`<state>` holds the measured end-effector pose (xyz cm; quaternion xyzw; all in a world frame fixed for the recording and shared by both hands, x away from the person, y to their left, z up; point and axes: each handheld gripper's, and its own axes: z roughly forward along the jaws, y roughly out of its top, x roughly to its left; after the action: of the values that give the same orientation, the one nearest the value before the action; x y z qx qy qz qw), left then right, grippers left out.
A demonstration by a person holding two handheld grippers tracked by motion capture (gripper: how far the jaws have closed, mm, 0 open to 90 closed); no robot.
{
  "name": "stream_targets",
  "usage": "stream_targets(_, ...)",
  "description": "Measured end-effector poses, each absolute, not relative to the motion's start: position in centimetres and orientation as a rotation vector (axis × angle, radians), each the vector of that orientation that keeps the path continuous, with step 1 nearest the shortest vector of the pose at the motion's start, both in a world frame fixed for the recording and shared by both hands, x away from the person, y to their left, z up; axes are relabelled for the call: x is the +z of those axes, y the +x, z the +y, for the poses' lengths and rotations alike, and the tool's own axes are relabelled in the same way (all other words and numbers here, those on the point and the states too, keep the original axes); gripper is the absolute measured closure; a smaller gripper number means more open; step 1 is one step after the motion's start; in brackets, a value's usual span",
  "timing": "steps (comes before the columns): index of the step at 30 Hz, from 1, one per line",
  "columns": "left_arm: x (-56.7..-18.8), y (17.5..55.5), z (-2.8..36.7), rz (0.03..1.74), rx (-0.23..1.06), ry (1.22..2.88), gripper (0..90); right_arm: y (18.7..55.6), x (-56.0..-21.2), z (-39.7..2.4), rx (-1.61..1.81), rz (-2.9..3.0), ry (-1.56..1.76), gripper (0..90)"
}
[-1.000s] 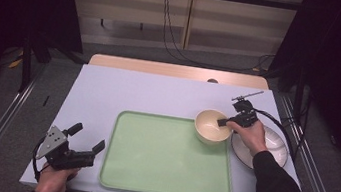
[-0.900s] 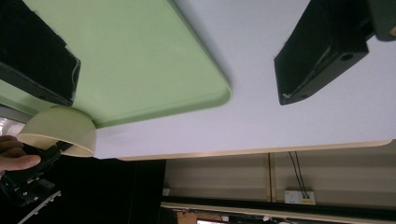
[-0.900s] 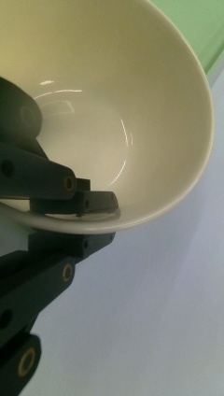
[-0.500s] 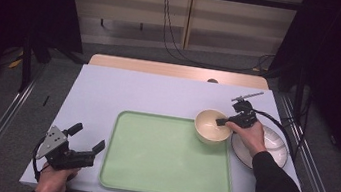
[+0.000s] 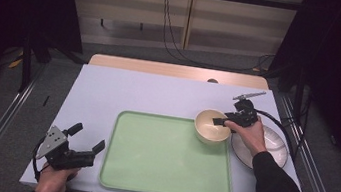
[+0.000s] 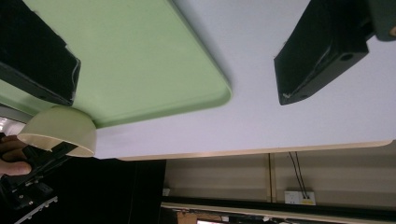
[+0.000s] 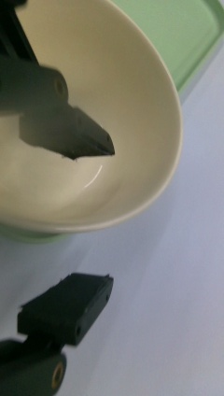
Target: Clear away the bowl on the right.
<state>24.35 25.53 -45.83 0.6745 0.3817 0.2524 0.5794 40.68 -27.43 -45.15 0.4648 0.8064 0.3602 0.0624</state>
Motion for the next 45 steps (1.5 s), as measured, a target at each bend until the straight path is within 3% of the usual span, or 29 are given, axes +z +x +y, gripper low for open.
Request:
stream_targets(6,-45.8,24.3,25.5,0.893,0.590,1.577,0.3,40.6,-45.0,-27.5,1.110,2.398,1.395,3.2)
stream_targets(8,-45.8,24.4,25.5,0.895,0.589,1.572,0.3,40.6,-44.9,-27.5,1.140,2.385,1.383,6.1)
stream_targets(45,-45.8,24.3,25.4,0.904,0.597,1.567,0.3,35.4,-43.3,-28.7,1.158,2.126,1.269,1.7)
